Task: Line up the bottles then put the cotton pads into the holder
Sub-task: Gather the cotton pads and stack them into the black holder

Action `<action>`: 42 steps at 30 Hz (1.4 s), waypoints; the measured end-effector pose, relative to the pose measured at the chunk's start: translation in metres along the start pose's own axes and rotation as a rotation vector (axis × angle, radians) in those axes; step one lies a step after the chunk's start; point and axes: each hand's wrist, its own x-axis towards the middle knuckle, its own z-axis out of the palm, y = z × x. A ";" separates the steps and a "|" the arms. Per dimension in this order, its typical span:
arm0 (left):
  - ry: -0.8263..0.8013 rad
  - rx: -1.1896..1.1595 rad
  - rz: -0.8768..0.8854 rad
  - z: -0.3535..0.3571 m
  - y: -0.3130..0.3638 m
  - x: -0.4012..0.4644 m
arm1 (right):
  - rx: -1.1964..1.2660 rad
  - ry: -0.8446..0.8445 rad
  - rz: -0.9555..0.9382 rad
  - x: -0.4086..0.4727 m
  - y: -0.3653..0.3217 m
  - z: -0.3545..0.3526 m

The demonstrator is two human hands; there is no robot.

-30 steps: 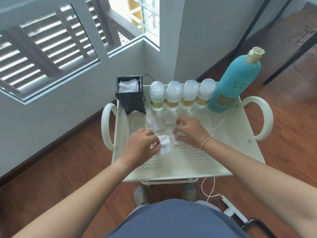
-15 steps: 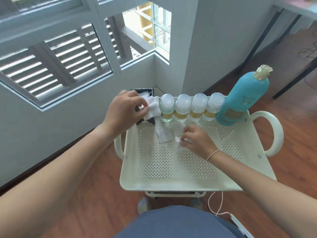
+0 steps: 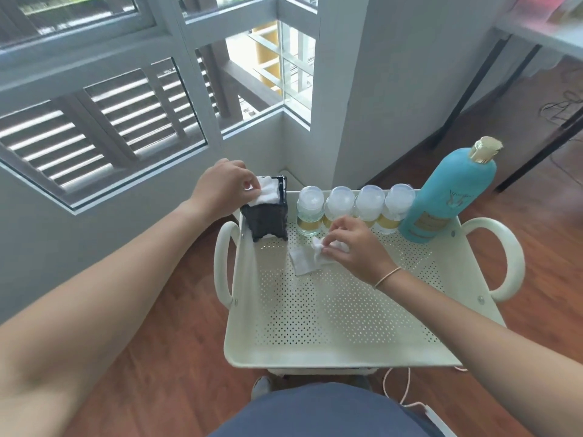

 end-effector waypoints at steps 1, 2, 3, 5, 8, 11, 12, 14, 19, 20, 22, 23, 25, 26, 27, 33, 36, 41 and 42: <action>-0.006 0.001 -0.002 0.001 -0.001 0.002 | 0.004 -0.001 0.005 0.000 0.000 0.000; -0.010 0.001 0.000 0.003 -0.002 0.003 | 0.010 -0.003 0.010 0.001 -0.001 -0.001; -0.012 0.003 0.008 0.004 -0.002 0.004 | 0.019 -0.003 0.015 0.002 -0.003 -0.001; -0.028 0.020 0.033 0.006 -0.003 0.007 | 0.050 0.004 0.015 0.007 -0.010 -0.004; -0.091 0.036 0.044 0.010 -0.006 0.010 | 0.109 0.052 0.004 0.023 -0.026 -0.012; -0.151 -0.009 0.052 0.009 -0.011 0.012 | 0.158 0.109 -0.009 0.049 -0.046 -0.023; -0.160 -0.020 0.067 0.007 -0.013 0.013 | 0.159 0.118 -0.016 0.058 -0.053 -0.025; -0.150 -0.061 0.079 0.004 -0.018 0.013 | 0.140 0.125 -0.035 0.077 -0.065 -0.025; -0.061 -0.283 -0.019 -0.001 -0.034 0.003 | 0.027 0.081 -0.039 0.114 -0.081 -0.010; -0.078 -0.313 -0.044 -0.001 -0.038 0.000 | 0.001 0.066 -0.034 0.118 -0.082 -0.005; -0.156 -0.354 -0.091 0.001 -0.046 -0.005 | -0.039 0.050 -0.021 0.124 -0.084 0.004; -0.195 -0.370 -0.105 0.002 -0.050 -0.008 | -0.057 0.040 -0.016 0.126 -0.084 0.008; -0.244 -0.405 -0.122 0.006 -0.053 -0.011 | -0.099 0.009 -0.003 0.128 -0.083 0.015; -0.252 -0.423 -0.126 0.008 -0.053 -0.012 | -0.112 -0.007 0.006 0.129 -0.082 0.018; -0.253 -0.438 -0.126 0.010 -0.053 -0.013 | -0.114 -0.019 0.018 0.130 -0.081 0.020; -0.224 -0.493 -0.155 0.022 -0.052 -0.014 | -0.053 -0.088 0.083 0.133 -0.078 0.023; -0.214 -0.560 -0.180 0.025 -0.052 -0.015 | 0.057 -0.122 0.114 0.130 -0.073 0.023; -0.216 -0.630 -0.226 0.027 -0.053 -0.019 | 0.150 -0.080 0.023 0.118 -0.069 0.016; -0.217 -0.634 -0.229 0.027 -0.053 -0.019 | 0.174 -0.035 -0.002 0.113 -0.068 0.013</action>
